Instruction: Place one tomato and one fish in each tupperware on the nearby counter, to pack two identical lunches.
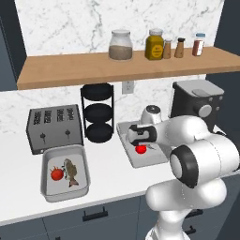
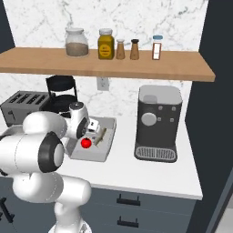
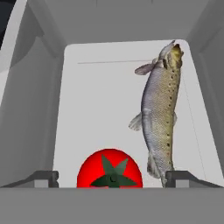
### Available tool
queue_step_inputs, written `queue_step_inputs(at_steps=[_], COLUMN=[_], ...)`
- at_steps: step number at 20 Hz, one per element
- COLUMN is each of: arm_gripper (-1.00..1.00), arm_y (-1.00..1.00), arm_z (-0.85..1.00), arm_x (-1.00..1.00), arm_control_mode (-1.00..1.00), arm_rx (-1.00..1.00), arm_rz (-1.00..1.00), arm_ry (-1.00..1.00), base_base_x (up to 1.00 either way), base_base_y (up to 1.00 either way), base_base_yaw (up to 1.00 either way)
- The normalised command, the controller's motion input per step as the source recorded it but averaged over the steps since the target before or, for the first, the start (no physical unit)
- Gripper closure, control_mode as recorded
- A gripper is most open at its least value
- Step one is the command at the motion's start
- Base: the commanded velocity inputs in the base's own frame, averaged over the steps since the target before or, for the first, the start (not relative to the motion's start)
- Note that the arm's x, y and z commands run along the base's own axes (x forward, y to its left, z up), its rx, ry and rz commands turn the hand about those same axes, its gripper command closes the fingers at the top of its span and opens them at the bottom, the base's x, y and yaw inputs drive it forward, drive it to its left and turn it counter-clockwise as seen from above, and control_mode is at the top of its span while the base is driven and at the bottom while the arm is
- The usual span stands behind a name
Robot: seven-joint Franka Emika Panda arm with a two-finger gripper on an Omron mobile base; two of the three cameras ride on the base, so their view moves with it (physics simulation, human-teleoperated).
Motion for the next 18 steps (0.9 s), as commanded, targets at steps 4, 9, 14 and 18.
queue_step_inputs(at_steps=[4, 9, 14, 18], arm_gripper=[-1.0, -1.0, -1.0, -1.0], arm_y=[0.08, 0.68, 0.73, 0.36], arm_z=[0.53, 0.96, 0.79, 0.77], arm_x=[-0.43, -0.66, -0.92, -0.99], arm_control_mode=[-1.0, -1.0, -1.0, -1.0], arm_rx=[-0.01, -0.14, -0.03, -0.02], arm_rz=[0.0, 0.03, 0.11, 0.02], arm_ry=[0.03, -0.01, 0.0, -0.02], base_base_x=[0.0, 0.0, 0.0, 0.0], base_base_y=[0.0, 0.0, 0.0, 0.0], base_base_yaw=[0.0, 0.0, 0.0, 0.0])
